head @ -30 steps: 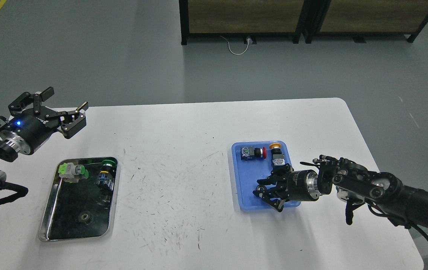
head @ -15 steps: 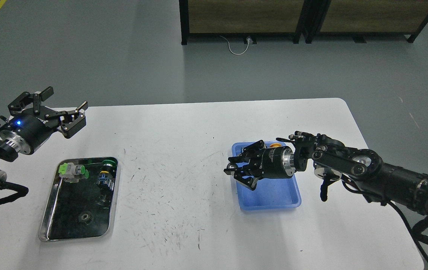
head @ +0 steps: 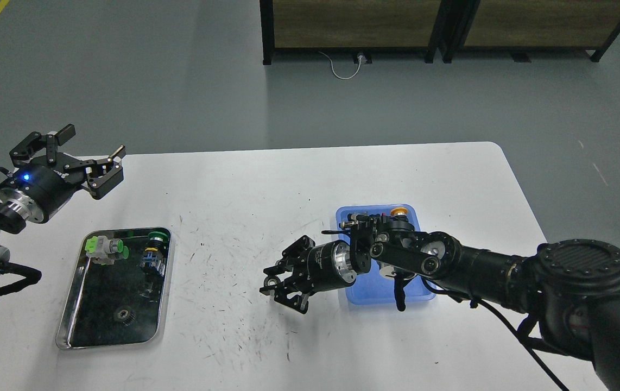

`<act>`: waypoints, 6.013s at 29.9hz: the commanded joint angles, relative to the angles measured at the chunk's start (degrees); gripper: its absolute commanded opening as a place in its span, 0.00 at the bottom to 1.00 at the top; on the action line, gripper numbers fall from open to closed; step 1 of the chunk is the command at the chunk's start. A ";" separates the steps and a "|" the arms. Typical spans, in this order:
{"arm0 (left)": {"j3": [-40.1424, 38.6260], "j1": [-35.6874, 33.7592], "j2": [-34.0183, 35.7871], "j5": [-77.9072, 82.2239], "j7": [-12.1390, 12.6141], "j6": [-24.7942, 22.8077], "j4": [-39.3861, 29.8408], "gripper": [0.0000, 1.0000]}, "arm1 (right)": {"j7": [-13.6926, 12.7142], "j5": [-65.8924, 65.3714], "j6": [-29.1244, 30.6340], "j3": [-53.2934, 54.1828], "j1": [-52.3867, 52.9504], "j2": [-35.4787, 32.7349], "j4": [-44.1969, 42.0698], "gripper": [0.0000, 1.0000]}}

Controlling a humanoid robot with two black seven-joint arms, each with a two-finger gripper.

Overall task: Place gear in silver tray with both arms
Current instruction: 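Carry the second gear toward the silver tray and release it on the table, then withdraw the right gripper upward, then lower the left gripper onto the second gear and grasp it, then place the second gear in the silver tray and open the left gripper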

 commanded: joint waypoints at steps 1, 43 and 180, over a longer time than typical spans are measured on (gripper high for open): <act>0.00 0.06 0.00 0.00 -0.01 0.00 0.00 0.98 | 0.16 -0.08 -0.04 -0.93 -0.47 0.48 -1.56 0.30; 13.00 0.67 -25.73 6.41 -0.62 -0.44 2.46 0.98 | 1.04 4.58 -0.65 22.19 7.53 -23.33 -6.14 0.93; 9.93 15.70 3.87 9.05 -0.18 1.23 -8.88 0.30 | 0.95 4.40 -3.02 22.10 6.91 -23.60 -7.72 0.93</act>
